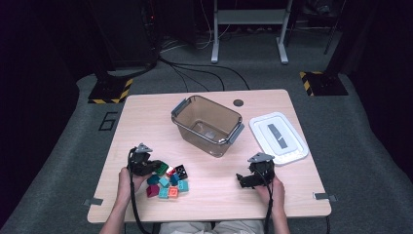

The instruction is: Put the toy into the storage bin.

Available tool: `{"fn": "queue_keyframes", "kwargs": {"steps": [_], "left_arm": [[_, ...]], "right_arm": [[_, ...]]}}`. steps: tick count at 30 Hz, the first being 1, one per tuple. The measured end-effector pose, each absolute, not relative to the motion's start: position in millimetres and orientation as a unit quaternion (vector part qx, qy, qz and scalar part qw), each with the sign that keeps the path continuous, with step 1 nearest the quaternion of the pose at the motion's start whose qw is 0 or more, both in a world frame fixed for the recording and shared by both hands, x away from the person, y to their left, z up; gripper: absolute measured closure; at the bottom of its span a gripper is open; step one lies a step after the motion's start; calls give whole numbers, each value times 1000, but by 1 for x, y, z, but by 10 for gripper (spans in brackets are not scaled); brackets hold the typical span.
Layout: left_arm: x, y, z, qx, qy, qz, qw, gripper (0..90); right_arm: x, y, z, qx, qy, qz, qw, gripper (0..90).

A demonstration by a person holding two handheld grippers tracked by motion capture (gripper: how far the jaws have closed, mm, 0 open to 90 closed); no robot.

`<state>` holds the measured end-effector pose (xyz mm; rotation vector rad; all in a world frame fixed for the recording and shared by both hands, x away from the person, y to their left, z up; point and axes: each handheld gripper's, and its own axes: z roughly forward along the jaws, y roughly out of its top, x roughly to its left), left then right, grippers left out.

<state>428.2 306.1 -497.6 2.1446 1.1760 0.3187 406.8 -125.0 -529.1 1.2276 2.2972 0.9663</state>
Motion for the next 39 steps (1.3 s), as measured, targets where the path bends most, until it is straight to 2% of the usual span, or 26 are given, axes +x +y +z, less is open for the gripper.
{"fn": "queue_keyframes", "kwargs": {"steps": [15, 39], "left_arm": [[431, 309, -486, 804, 455, 124, 362, 873], [439, 309, -456, 806, 439, 144, 369, 873]], "right_arm": [[407, -125, -529, 433, 814, 342, 182, 9], [407, -126, -529, 436, 813, 341, 180, 5]]}}
